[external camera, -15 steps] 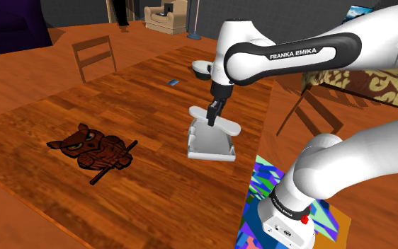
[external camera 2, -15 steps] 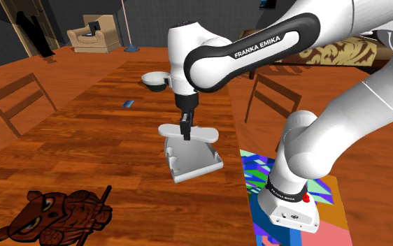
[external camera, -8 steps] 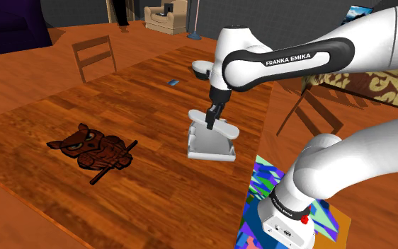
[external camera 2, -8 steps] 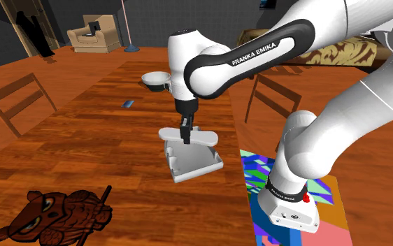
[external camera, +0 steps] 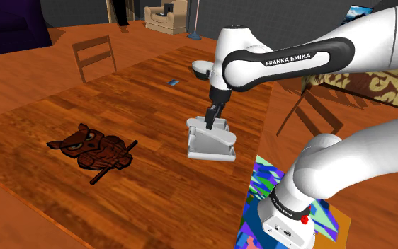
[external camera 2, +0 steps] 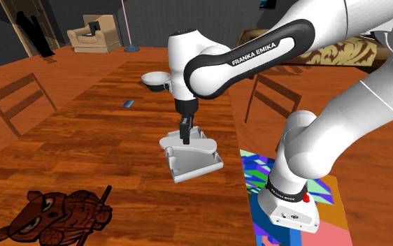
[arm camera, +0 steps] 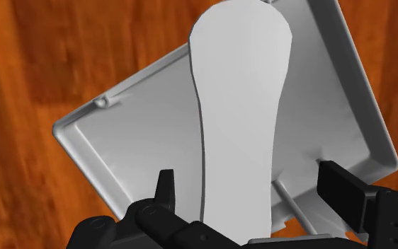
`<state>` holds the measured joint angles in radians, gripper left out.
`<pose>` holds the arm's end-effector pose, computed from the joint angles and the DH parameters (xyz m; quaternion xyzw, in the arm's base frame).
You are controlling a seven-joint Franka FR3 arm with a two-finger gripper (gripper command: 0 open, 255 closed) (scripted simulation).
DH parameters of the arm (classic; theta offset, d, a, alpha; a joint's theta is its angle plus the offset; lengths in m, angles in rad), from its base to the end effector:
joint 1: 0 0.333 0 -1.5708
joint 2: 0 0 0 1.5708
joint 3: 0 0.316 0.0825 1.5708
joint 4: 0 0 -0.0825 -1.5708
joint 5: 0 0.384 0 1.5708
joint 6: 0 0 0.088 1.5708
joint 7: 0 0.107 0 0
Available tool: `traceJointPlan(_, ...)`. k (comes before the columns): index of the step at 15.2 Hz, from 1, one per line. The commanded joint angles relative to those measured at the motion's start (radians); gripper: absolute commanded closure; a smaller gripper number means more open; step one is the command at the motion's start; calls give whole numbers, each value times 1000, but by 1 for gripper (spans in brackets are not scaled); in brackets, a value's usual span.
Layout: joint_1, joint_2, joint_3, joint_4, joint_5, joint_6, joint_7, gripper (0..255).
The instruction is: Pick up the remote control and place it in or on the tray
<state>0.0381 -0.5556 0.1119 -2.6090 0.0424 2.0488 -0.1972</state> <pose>0.3653 0.0572 0.4311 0.9879 0.1547 -0.0038 0.0106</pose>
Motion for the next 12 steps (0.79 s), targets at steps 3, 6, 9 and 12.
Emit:
traceJointPlan(3,0,-22,-3,53,-1,-75,0,0)
traceJointPlan(6,0,-35,-5,105,-2,-139,-1,0)
traceJointPlan(9,0,-35,-5,105,-2,-139,-1,0)
traceJointPlan(12,0,-35,-5,105,-2,-139,-1,0)
